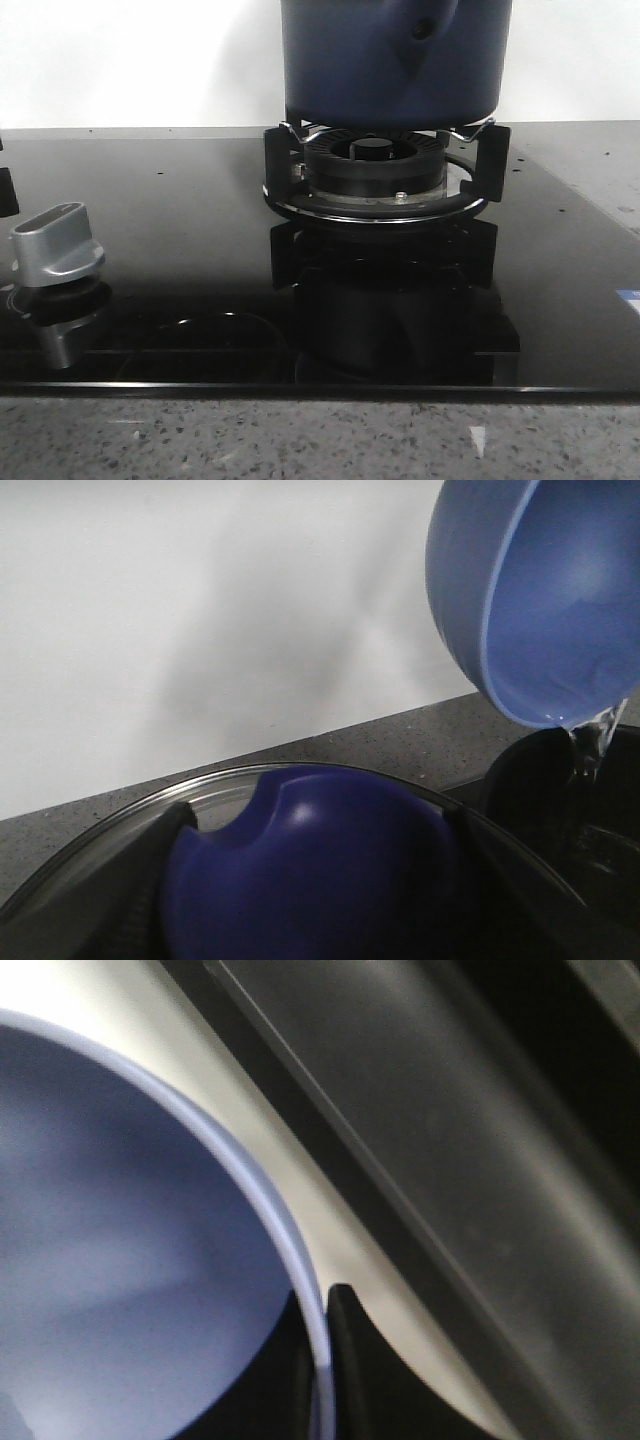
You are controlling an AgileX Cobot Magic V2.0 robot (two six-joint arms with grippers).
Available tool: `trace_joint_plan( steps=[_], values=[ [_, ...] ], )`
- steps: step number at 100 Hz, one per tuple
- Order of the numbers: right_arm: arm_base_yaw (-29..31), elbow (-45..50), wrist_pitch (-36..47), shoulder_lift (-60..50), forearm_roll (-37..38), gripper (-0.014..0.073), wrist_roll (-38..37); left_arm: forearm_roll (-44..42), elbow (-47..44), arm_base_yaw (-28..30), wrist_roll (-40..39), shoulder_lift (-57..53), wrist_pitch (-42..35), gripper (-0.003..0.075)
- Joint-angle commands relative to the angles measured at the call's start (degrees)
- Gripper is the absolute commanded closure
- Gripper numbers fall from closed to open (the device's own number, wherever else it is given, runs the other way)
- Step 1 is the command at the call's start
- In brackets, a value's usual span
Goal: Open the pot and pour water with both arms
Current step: 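Tilt the light blue bowl with the right gripper, pouring water into the saucepan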
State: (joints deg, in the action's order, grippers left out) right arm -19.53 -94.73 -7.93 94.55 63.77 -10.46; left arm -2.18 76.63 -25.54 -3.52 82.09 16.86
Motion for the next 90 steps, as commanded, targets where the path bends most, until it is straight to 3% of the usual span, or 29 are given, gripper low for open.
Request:
trace_joint_plan(
  steps=[1, 31, 53, 90],
  values=[
    [0.06, -2.55, 3.42, -2.7, 5.82, 0.0638, 0.14, -0.1, 1.97, 0.22, 0.06, -2.49, -6.24, 0.0373],
    [0.06, -7.23, 3.42, -2.7, 13.0, 0.0638, 0.14, -0.1, 1.97, 0.22, 0.06, -2.49, -6.24, 0.0373],
    [0.06, -12.37, 3.22, -2.81, 13.74, 0.0638, 0.14, -0.1, 1.97, 0.22, 0.06, -2.49, -6.24, 0.0373],
    [0.06, -12.38, -1.69, -2.93, 13.35, 0.0638, -1.44, -0.1, 1.97, 0.22, 0.06, -2.49, -6.13, 0.0373]
  ],
)
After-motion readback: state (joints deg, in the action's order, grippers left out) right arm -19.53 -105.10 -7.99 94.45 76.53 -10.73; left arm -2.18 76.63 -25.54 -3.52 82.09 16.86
